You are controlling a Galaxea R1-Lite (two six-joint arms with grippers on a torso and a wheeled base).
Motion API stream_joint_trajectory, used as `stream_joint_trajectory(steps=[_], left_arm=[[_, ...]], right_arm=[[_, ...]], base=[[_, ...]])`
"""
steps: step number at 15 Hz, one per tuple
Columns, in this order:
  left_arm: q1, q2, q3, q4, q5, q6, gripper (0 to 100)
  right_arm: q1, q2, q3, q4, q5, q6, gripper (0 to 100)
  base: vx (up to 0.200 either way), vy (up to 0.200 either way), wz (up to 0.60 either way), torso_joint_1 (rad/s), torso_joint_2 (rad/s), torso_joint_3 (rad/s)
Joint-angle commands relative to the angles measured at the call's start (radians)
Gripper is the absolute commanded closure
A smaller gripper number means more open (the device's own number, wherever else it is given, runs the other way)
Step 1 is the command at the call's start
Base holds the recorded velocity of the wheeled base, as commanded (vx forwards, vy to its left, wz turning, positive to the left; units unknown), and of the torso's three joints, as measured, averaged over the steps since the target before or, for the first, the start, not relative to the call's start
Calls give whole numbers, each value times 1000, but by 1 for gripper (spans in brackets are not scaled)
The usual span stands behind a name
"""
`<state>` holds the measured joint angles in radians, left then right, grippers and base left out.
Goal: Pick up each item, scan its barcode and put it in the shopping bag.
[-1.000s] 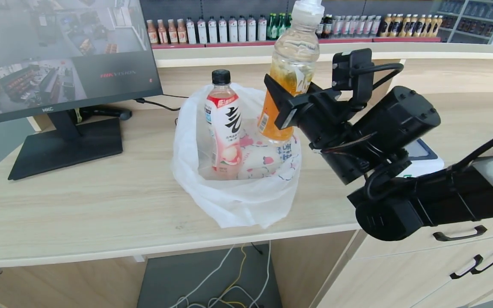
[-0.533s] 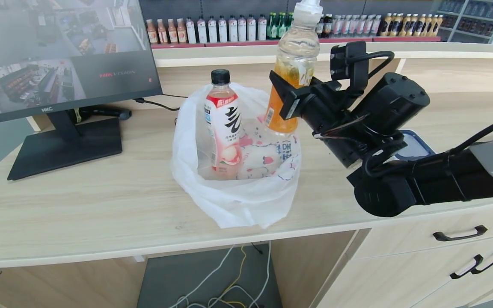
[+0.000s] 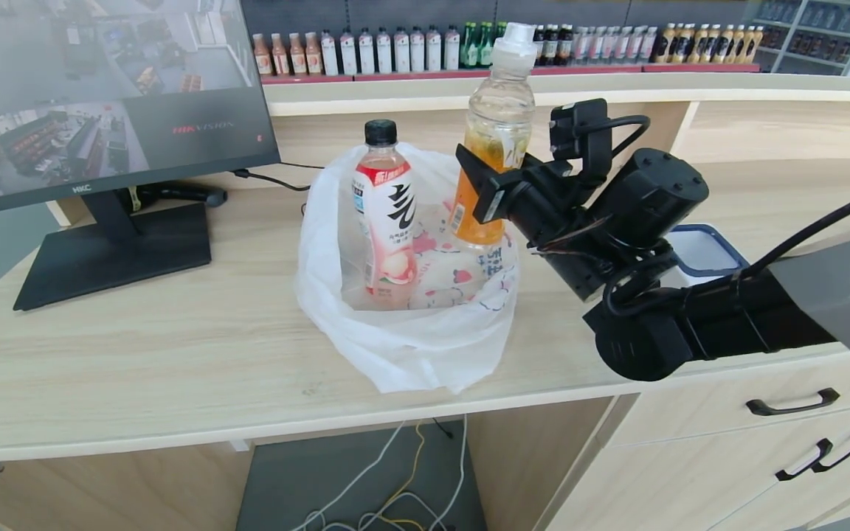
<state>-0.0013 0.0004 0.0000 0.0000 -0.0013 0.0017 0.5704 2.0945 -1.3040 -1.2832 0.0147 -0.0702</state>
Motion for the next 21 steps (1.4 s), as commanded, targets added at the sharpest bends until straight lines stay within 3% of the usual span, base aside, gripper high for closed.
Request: stream_joint_trajectory(steps=[1, 10, 13, 21], left_arm=[[0, 0, 0, 0, 0, 0, 0], [0, 0, 0, 0, 0, -3, 0], [0, 0, 0, 2, 0, 26, 0], [0, 0, 0, 2, 0, 20, 0]], right_arm=[[3, 9, 2, -4, 1, 0, 100], [2, 90, 2, -64, 1, 0, 100], [3, 96, 11, -64, 1, 0, 100], [6, 99, 52, -82, 2, 0, 100]], base=[[0, 0, 0, 0, 0, 0], [0, 0, 0, 0, 0, 0], [0, 0, 0, 0, 0, 0], [0, 0, 0, 0, 0, 0]])
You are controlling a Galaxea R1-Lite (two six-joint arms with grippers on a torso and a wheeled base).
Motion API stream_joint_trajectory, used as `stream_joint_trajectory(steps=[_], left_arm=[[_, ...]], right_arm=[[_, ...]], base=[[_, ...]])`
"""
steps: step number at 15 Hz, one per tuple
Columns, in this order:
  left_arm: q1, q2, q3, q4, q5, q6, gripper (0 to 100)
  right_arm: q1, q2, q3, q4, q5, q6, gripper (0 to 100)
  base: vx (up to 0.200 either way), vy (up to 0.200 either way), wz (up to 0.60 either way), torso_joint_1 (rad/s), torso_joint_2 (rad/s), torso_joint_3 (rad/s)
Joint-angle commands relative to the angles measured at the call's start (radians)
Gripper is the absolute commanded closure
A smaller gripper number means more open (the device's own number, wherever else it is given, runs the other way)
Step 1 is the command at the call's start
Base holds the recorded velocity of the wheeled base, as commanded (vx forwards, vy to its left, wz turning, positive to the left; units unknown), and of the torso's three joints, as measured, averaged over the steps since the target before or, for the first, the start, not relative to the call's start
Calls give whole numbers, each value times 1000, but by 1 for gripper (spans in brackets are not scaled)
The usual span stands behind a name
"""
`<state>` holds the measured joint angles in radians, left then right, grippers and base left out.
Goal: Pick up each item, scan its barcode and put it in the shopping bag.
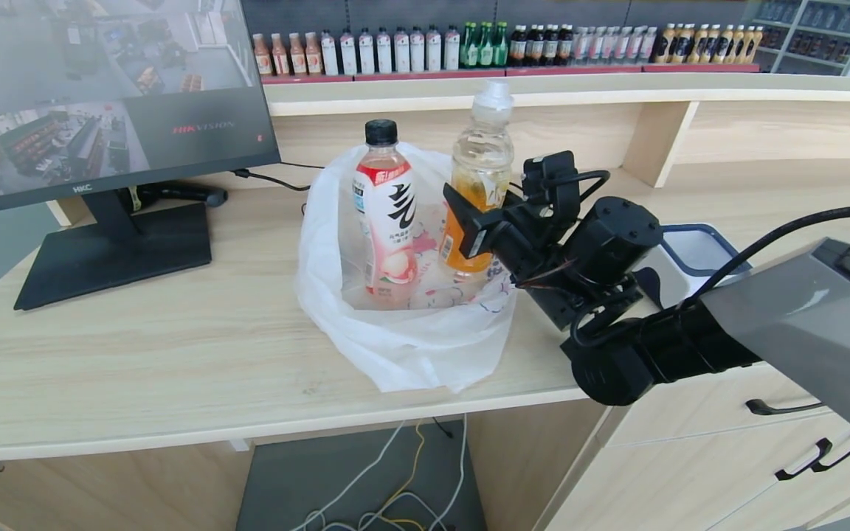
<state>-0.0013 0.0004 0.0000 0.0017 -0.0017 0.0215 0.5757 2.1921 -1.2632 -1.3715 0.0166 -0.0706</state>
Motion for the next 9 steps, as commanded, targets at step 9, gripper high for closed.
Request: stream_joint_trajectory(steps=[9], left_arm=[[0, 0, 0, -2, 0, -2, 0]], right_arm=[[7, -5, 51, -24, 5, 0, 100]], base=[[0, 0, 0, 0, 0, 0]])
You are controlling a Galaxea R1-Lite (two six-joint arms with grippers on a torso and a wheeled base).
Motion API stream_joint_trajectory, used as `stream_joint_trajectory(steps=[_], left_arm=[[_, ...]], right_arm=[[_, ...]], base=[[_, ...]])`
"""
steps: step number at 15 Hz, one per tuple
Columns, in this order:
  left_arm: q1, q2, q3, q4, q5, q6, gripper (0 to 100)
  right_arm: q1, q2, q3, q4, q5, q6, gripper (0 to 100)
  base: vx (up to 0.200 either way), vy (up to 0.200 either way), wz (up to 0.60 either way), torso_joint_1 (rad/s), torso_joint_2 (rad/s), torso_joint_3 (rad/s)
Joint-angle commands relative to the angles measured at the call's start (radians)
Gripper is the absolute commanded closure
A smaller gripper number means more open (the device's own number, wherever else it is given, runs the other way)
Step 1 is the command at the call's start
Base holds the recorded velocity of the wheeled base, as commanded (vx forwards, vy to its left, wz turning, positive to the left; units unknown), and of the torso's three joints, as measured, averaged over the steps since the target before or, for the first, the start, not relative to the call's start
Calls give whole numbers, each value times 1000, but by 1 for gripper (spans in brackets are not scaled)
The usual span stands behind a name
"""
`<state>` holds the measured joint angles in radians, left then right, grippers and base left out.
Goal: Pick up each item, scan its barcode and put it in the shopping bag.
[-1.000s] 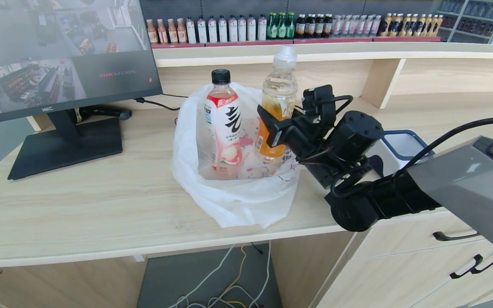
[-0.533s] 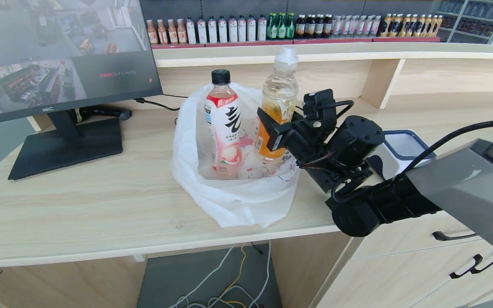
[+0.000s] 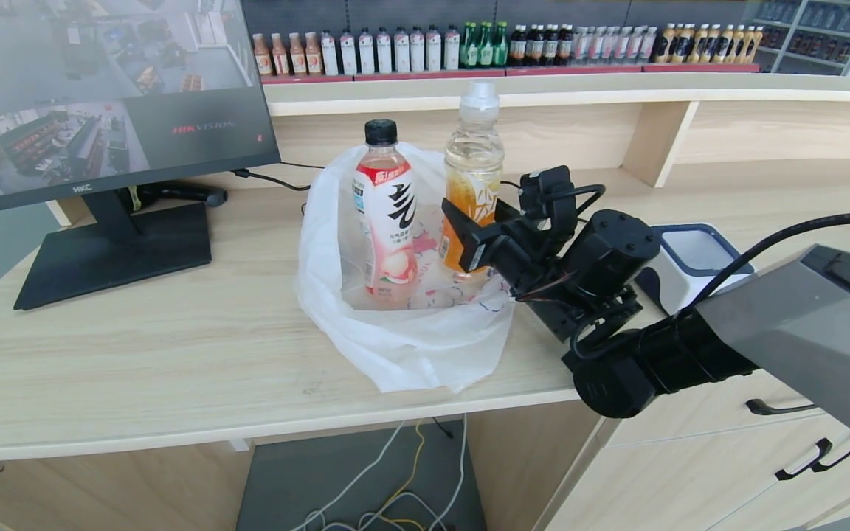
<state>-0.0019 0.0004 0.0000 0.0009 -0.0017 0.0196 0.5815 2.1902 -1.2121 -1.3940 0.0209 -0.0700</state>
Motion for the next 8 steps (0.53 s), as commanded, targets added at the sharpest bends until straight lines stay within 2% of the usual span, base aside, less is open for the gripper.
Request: stream_joint_trajectory(steps=[1, 3, 4, 8], left_arm=[[0, 0, 0, 1, 0, 0, 0], [0, 0, 0, 1, 0, 0, 0], [0, 0, 0, 1, 0, 0, 0], [0, 0, 0, 1, 0, 0, 0]], right_arm=[[0, -4, 0, -2, 1, -1, 100], [0, -7, 0, 0, 1, -1, 100], [0, -7, 0, -2, 1, -1, 0], [1, -12, 2, -45, 1, 1, 0]], base=[[0, 0, 0, 0, 0, 0], [0, 0, 0, 0, 0, 0], [0, 0, 0, 0, 0, 0], [0, 0, 0, 0, 0, 0]])
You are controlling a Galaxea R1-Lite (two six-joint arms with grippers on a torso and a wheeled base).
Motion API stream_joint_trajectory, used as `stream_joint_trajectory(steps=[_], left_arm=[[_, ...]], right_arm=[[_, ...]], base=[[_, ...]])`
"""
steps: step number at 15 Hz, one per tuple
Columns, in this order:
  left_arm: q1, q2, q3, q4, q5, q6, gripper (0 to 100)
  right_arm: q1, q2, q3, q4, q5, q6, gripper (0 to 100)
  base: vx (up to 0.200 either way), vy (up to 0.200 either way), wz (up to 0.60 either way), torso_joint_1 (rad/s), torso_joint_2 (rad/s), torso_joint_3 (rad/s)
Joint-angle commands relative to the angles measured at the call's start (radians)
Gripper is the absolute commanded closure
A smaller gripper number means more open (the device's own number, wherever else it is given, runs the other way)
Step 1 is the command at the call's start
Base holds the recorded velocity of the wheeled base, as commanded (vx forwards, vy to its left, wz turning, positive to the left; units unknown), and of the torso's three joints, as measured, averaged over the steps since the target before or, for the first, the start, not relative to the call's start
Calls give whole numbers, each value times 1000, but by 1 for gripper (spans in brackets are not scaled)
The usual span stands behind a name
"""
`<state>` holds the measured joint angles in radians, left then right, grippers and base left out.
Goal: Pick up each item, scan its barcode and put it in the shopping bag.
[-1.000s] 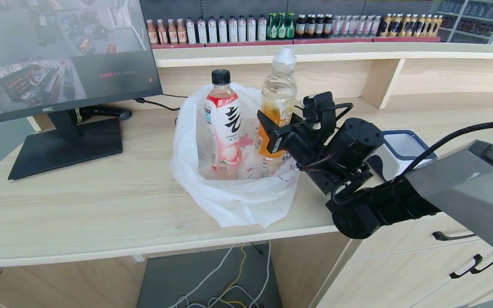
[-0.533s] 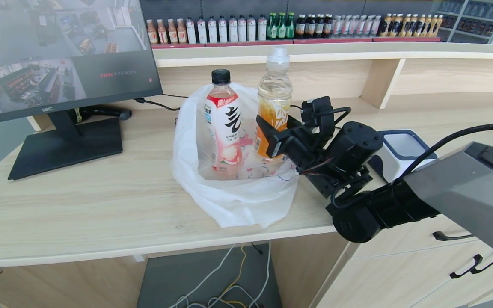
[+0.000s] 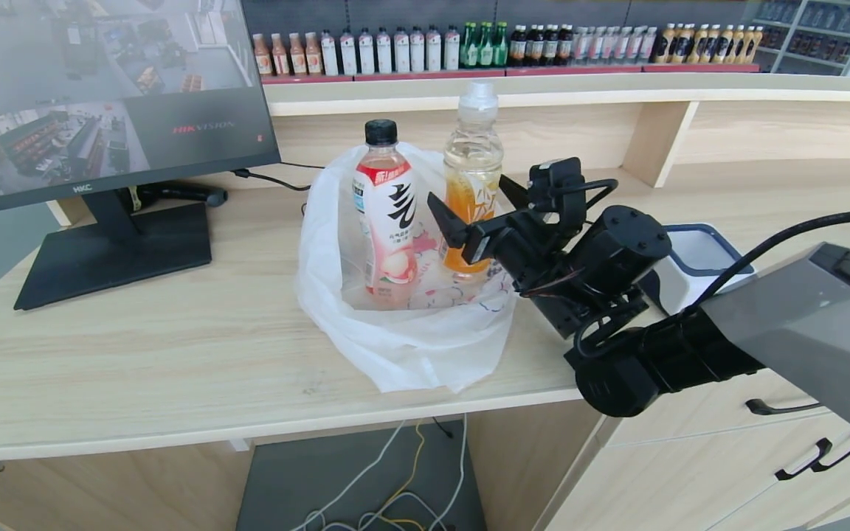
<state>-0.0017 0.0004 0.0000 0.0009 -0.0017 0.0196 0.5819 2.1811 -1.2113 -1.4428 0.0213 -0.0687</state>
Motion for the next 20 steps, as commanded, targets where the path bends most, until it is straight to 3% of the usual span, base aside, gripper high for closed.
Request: stream_joint_trajectory(steps=[1, 6, 10, 16, 20], left_arm=[[0, 0, 0, 1, 0, 0, 0], [0, 0, 0, 1, 0, 0, 0], [0, 0, 0, 1, 0, 0, 0], [0, 0, 0, 1, 0, 0, 0], [0, 0, 0, 1, 0, -1, 0]], right_arm=[[1, -12, 19, -28, 0, 0, 0], [3, -175, 202, -42, 0, 14, 0], [67, -251, 423, -128, -11, 10, 0], [199, -330, 542, -128, -63, 10, 0], [200, -368, 610, -128, -63, 24, 0]], base=[[0, 0, 0, 0, 0, 0], [0, 0, 0, 0, 0, 0], [0, 0, 0, 0, 0, 0], [0, 0, 0, 0, 0, 0], [0, 0, 0, 0, 0, 0]])
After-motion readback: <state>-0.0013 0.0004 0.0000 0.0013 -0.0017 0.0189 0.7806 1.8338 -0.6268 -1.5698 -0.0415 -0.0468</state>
